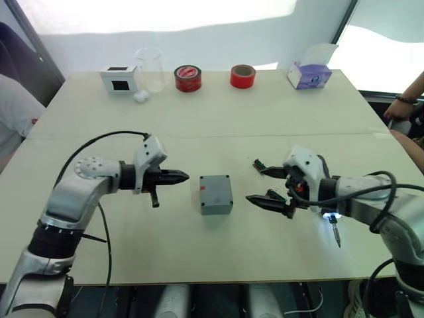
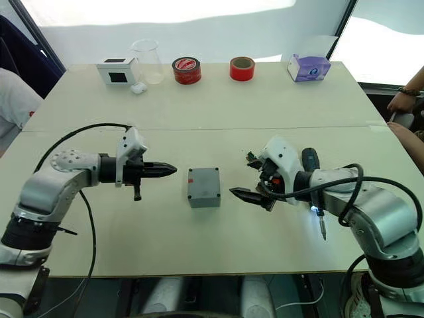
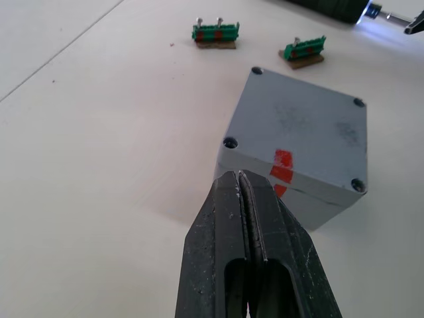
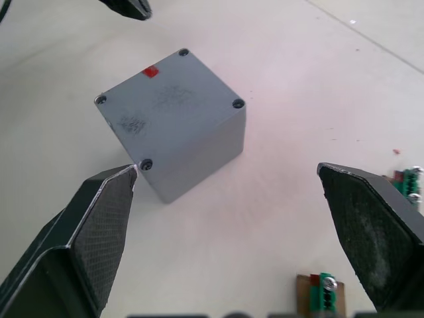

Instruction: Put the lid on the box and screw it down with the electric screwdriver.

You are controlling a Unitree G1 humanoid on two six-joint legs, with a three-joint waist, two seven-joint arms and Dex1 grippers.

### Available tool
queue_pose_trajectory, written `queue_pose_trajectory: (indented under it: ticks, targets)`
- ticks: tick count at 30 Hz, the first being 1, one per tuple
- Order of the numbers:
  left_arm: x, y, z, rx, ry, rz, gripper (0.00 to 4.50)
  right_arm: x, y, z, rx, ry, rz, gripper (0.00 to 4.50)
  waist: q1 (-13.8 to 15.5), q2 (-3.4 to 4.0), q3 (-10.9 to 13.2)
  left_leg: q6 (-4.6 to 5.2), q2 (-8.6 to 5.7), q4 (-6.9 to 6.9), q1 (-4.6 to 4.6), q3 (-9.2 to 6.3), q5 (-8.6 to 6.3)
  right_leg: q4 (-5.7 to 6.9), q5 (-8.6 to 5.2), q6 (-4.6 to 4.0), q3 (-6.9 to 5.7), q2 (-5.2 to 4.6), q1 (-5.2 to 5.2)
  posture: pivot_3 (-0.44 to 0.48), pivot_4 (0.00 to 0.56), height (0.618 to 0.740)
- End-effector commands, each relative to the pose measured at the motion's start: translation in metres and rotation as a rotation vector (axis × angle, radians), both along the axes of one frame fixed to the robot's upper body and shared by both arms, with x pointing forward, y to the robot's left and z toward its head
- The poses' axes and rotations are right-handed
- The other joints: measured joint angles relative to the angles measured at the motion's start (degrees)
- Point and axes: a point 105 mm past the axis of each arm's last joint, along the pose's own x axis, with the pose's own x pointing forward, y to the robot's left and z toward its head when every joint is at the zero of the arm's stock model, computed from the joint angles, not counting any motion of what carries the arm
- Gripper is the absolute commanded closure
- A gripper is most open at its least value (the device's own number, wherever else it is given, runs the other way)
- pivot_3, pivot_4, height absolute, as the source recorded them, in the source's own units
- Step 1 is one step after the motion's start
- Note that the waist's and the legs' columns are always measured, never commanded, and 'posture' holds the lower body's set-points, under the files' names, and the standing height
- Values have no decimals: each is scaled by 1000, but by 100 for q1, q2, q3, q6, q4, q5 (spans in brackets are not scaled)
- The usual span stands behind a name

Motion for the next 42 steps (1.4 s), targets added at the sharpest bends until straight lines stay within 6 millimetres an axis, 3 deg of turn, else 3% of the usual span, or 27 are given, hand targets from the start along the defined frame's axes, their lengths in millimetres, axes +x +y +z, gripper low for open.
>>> queue_pose_trajectory:
  ticks: [1,5,8,14,19,42]
  targets:
    - [-22,-14,21,13,-37,-153,4500,4,-29,-13,-25,-9,-153,18,8,-5,-1,0,0,0,-1,-2,0,0,0,0,-2,0,1,0,150,740]
    - [-26,-25,20,19,-64,-173,4500,8,-40,-25,-37,-40,-219,18,-11,-2,-2,2,-6,1,2,3,-1,-4,0,0,2,-4,7,0,150,740]
    - [-29,-30,19,5,-53,-188,4500,14,-47,-28,-33,-65,-263,641,-34,-1,-2,1,-1,1,8,5,-1,1,0,0,5,2,7,0,150,740]
    - [-27,-31,17,12,-49,-191,4500,21,-53,-35,-30,-73,-298,2784,-13,-1,-2,1,2,0,9,5,0,1,-1,1,5,7,7,0,150,740]
    - [-19,-26,11,20,-50,-161,4500,20,-48,-43,-3,-48,-279,2784,-10,-1,-2,1,1,1,9,4,0,0,-1,1,4,6,10,0,150,740]
    - [-19,-23,5,39,-56,-139,4500,31,-42,-57,-3,-46,-273,2784,-14,-1,-2,0,1,1,9,4,0,1,-1,1,4,6,8,0,150,740]
